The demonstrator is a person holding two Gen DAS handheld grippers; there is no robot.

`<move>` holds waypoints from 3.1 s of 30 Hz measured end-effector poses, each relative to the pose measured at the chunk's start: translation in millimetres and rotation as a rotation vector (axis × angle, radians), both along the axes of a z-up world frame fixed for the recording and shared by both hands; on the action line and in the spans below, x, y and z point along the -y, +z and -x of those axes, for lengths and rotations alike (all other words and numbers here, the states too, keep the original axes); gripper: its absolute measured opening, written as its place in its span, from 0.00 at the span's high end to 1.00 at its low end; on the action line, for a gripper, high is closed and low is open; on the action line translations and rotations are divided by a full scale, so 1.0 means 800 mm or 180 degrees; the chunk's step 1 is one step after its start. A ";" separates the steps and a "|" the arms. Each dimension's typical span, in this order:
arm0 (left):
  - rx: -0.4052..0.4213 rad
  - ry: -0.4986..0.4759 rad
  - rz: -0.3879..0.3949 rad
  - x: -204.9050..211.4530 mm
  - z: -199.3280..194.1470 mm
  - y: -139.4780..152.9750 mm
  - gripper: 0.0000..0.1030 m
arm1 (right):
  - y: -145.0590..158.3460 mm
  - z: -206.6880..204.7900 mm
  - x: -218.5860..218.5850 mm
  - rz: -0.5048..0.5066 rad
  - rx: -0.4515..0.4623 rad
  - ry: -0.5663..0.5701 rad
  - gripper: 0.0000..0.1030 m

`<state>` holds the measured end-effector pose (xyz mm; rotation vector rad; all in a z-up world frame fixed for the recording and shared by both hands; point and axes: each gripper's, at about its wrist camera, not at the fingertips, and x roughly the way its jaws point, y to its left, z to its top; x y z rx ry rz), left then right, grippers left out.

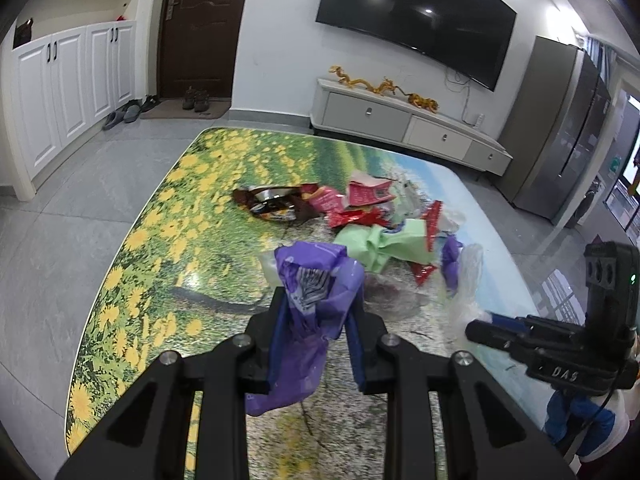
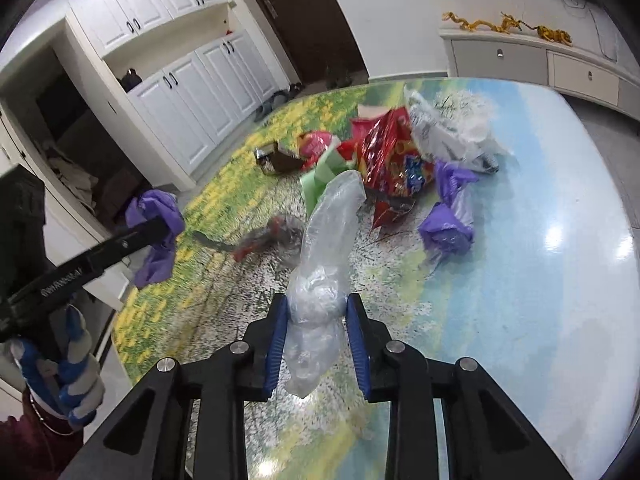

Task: Collect trash
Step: 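Carry the purple bag and clear bag with both tools over the trash bin, then open both tools to drop the bags into the trash bin, then move both tools back to the trash on the coffee table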

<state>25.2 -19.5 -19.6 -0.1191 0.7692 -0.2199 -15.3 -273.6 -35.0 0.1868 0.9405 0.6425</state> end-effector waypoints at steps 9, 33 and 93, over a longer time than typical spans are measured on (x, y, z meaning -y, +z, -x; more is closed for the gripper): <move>0.0115 -0.0514 0.0022 0.078 0.009 0.039 0.75 | 0.060 0.031 0.097 -0.0142 0.0347 -0.0442 0.73; -0.0605 -0.2115 0.0114 0.515 -0.057 -0.030 0.73 | -0.026 0.080 0.437 0.0519 -0.0196 -0.2109 0.71; -0.0132 -0.0915 -0.0204 0.046 -0.103 -0.030 0.45 | 0.130 -0.011 0.160 0.0291 0.0501 -0.1073 0.44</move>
